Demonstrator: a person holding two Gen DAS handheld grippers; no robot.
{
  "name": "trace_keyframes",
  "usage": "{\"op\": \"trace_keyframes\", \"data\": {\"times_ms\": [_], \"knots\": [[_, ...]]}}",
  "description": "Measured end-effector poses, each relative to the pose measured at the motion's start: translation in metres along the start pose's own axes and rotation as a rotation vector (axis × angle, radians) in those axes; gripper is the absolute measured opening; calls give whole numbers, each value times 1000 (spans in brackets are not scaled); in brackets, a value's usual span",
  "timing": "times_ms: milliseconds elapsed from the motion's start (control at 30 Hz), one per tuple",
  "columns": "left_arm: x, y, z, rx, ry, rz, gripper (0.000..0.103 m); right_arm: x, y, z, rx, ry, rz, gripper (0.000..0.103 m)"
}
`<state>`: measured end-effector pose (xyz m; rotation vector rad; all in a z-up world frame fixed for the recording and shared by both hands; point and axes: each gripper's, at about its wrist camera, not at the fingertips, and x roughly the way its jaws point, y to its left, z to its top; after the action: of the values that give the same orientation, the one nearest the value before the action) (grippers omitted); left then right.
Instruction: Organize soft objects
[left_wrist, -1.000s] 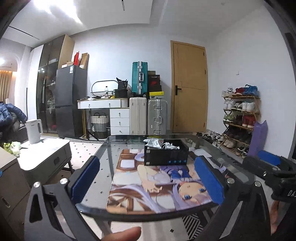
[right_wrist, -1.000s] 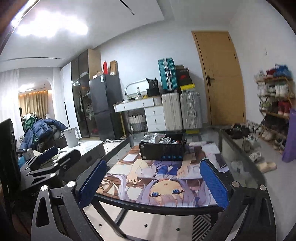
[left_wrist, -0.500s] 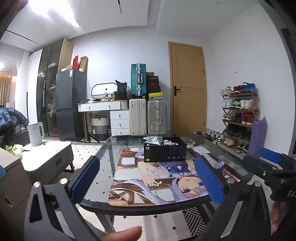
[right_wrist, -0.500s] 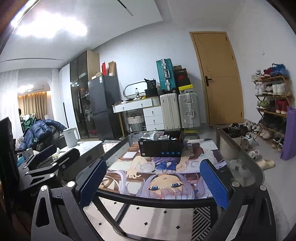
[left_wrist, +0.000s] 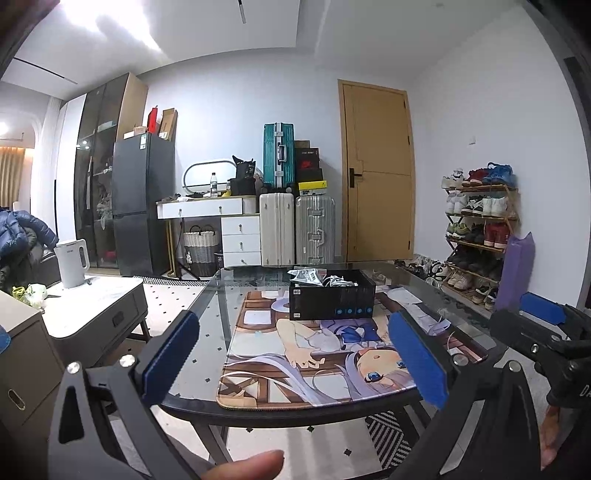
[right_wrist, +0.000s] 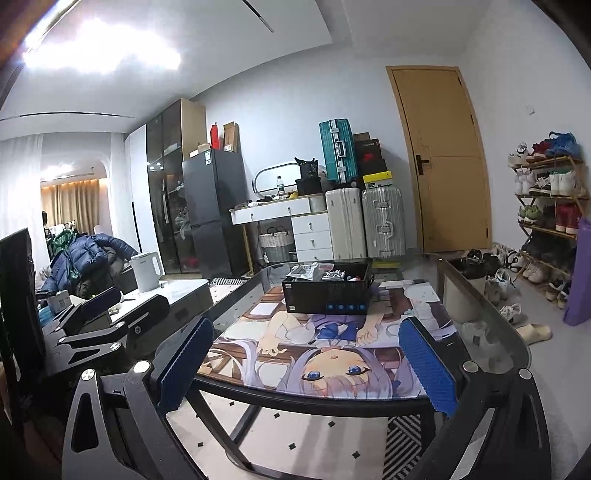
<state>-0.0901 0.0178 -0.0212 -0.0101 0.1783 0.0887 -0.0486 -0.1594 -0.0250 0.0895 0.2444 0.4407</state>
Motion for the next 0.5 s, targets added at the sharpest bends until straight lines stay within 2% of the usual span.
{"op": "trace_keyframes", "data": {"times_ms": [500], "knots": [[-1, -2, 1, 5, 12, -7, 103, 0, -2, 1, 18, -2, 2, 102]]}}
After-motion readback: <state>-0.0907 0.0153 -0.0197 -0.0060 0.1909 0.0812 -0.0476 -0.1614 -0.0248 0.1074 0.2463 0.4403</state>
